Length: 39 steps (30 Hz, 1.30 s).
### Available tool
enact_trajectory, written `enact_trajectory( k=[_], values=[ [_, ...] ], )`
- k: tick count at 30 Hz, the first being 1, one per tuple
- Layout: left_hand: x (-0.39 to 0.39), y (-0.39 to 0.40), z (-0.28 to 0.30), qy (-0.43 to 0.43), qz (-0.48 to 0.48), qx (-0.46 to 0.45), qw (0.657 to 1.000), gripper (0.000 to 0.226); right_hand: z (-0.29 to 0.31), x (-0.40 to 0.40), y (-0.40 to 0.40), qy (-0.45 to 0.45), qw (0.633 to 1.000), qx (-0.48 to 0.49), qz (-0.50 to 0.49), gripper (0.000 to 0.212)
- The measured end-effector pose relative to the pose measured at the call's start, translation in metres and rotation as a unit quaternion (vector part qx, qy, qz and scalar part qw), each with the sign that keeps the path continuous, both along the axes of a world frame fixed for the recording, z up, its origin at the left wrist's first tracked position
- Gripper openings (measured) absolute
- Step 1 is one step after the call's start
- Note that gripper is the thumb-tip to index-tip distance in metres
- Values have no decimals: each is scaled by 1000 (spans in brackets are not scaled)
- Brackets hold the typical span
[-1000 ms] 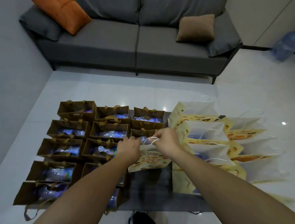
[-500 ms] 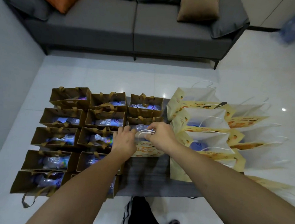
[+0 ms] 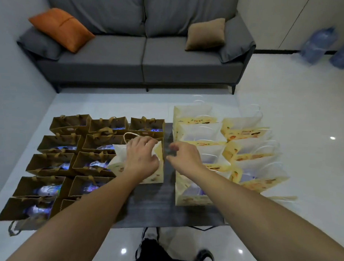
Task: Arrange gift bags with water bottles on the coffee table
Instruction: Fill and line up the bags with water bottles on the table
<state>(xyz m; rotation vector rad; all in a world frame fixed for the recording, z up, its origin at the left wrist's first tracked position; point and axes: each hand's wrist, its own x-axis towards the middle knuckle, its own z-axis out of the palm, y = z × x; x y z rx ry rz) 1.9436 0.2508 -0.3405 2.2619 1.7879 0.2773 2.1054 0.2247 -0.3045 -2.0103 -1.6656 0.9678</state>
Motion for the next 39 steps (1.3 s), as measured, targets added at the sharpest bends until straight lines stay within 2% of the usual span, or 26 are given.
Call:
enact_trajectory(
  k=[4,7,11,17,21,26,30,39],
  values=[
    [65,-32,9,-32,-69,-40,996,38,7,69,-35,-17,999,36,-30,38],
    [99,-57,8,-49,-123,-119,984,42,-1,115,-59,-28,998,8,-59,46],
    [113,-76,-9,22,-164,-182,969,55,-17,150,-80,-50,996,-46,-50,42],
    [111,-77,-48,112,-174,-204,957,38,-59,152,-89,-58,990,-129,22,35],
    [109,-74,-72,108,-182,-171,962,27,-90,147,-89,-112,972,-194,73,20],
    [111,-64,-84,90,-145,-148,974,26,-108,144,-86,-170,968,-174,56,20],
    [111,-62,-91,78,-128,-139,979,29,-117,144,-80,-182,969,-165,7,27],
    [111,-62,-94,70,-120,-133,981,29,-116,140,-80,-183,969,-165,-15,22]
  ],
)
